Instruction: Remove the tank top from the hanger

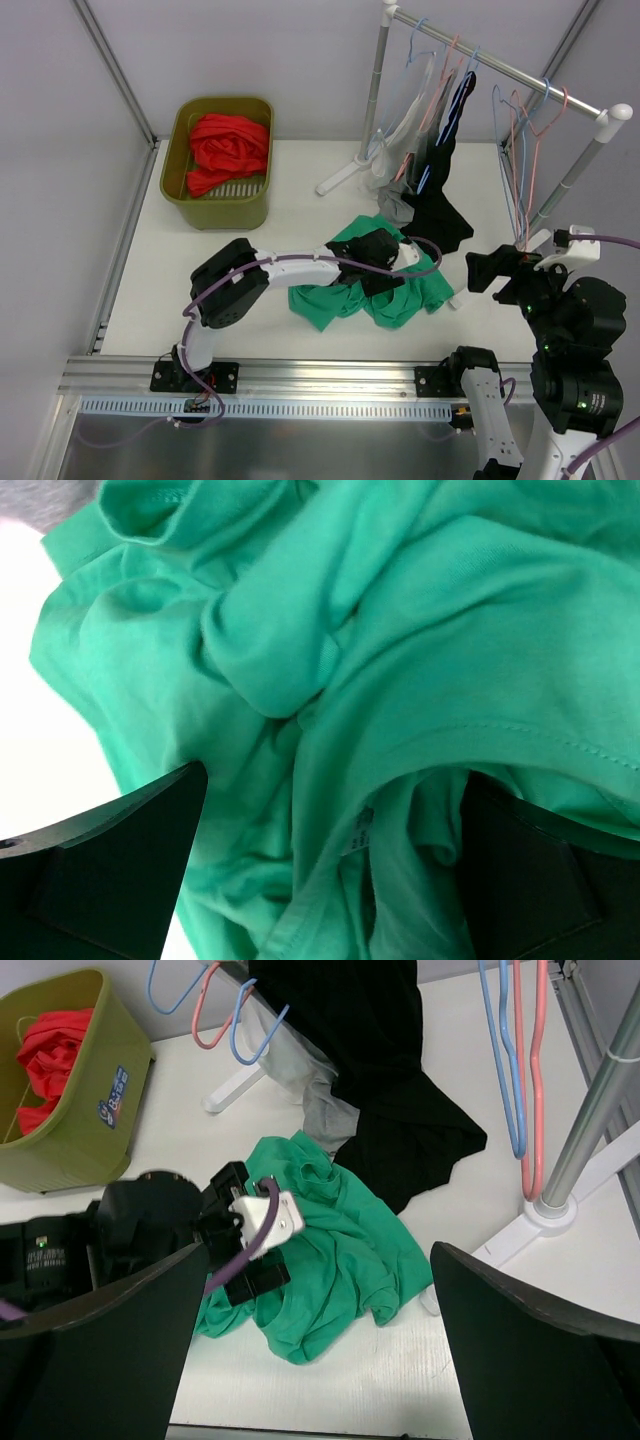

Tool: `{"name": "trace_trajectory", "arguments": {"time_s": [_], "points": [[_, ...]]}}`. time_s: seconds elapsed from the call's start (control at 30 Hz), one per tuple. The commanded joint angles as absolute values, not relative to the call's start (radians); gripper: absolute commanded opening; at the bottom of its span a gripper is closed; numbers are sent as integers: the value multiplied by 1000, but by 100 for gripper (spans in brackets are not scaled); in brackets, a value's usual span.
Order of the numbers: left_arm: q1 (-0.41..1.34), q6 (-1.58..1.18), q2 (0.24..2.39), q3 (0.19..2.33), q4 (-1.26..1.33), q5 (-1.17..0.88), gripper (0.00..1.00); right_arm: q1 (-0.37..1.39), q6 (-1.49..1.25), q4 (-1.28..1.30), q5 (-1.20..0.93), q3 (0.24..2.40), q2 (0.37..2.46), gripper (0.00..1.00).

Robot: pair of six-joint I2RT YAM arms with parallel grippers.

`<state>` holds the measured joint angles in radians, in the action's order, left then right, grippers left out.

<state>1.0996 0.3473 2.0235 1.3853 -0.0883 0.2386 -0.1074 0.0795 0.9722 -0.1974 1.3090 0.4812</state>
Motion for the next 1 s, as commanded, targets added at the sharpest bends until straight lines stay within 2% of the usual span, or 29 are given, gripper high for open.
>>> {"name": "trace_trajectory", "arguments": {"time_s": [0.0, 0.07, 0.3, 0.37, 0.4, 0.47, 0.5, 0.53, 0.6, 0.8, 0.97], "points": [[1040, 304, 2035, 1442, -107, 3, 99, -101, 86, 908, -251, 1301, 497, 100], [1006, 281, 2052, 1460, -123, -110, 99, -101, 77, 890, -294, 1287, 495, 100], [986, 207, 2201, 1600, -273, -179, 99, -101, 66, 847, -377, 1253, 494, 100], [988, 169, 2206, 1586, -279, -235, 87, -101, 69, 848, -373, 1255, 488, 100], [988, 152, 2204, 1563, -279, -253, 78, -101, 69, 848, -373, 1255, 483, 99], [992, 104, 2191, 1534, -281, -262, 50, -101, 69, 845, -376, 1253, 476, 99], [1002, 86, 2163, 1496, -279, -238, 23, -101, 69, 845, -377, 1253, 474, 99], [1009, 57, 2145, 1474, -278, -221, 13, -101, 69, 845, -379, 1255, 468, 100], [1038, 23, 2070, 1410, -279, -137, 0, -101, 67, 845, -382, 1256, 463, 99], [1100, -123, 1737, 1251, -282, 69, 0, -101, 61, 836, -377, 1253, 443, 99], [1104, -239, 1447, 1218, -310, 294, 0, -101, 46, 821, -370, 1243, 430, 99]]}}
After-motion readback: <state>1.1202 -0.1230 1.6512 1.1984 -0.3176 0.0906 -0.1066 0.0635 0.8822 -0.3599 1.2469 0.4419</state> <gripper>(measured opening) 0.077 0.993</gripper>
